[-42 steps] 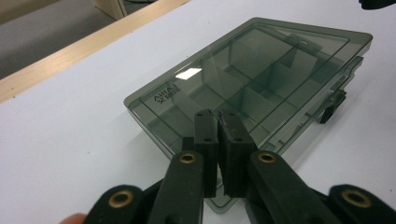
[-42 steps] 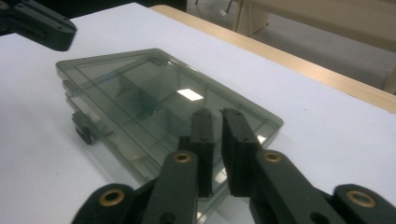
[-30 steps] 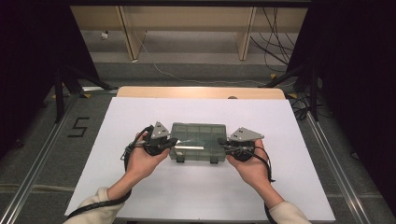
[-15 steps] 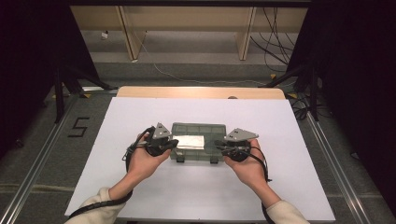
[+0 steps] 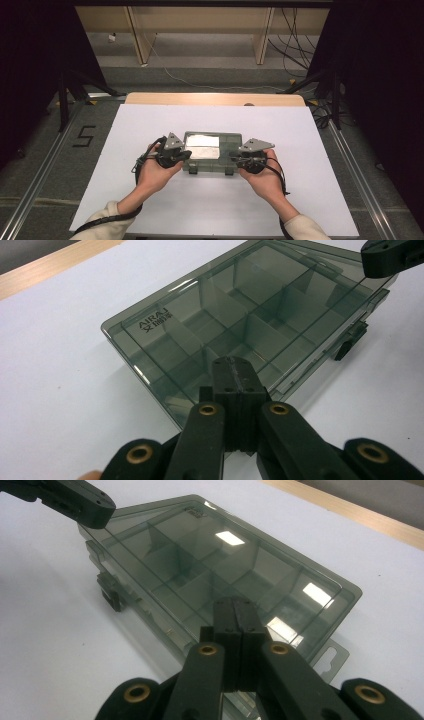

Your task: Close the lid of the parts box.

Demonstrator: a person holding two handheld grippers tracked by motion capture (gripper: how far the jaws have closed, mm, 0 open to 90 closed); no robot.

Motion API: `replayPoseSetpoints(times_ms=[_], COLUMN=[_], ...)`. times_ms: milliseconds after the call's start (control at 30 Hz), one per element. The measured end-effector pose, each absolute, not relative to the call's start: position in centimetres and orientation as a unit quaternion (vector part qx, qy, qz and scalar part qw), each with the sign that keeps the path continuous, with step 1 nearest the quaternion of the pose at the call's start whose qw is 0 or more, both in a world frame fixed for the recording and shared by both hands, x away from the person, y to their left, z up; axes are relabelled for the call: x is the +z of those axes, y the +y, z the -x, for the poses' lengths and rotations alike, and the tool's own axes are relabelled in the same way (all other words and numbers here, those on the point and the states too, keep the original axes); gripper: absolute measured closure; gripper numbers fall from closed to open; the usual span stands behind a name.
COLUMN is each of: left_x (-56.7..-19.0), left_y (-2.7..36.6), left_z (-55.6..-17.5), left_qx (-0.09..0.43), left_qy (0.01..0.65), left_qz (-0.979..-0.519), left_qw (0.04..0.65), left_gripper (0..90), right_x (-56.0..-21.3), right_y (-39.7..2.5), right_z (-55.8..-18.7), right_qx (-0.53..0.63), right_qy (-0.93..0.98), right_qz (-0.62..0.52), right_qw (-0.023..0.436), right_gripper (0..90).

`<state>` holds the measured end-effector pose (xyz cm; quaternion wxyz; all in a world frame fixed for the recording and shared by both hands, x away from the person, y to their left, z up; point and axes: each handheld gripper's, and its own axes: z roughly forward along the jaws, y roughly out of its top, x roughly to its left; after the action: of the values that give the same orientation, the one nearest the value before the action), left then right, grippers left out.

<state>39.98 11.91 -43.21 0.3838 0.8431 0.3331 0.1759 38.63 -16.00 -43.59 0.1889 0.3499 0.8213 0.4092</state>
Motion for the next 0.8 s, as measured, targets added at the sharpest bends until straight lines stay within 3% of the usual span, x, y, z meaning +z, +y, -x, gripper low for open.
replayPoseSetpoints(times_ms=[800], left_x=[-43.71], left_y=[11.65], left_z=[-39.95], left_qx=[0.168], left_qy=[0.338], left_qz=[-0.844], left_qw=[0.381], left_gripper=[89.6], right_x=[-44.32], right_y=[-15.96], right_z=[-38.86], right_qx=[0.400], right_qy=[0.825], right_qz=[-0.349], right_qw=[0.191], right_gripper=[90.0])
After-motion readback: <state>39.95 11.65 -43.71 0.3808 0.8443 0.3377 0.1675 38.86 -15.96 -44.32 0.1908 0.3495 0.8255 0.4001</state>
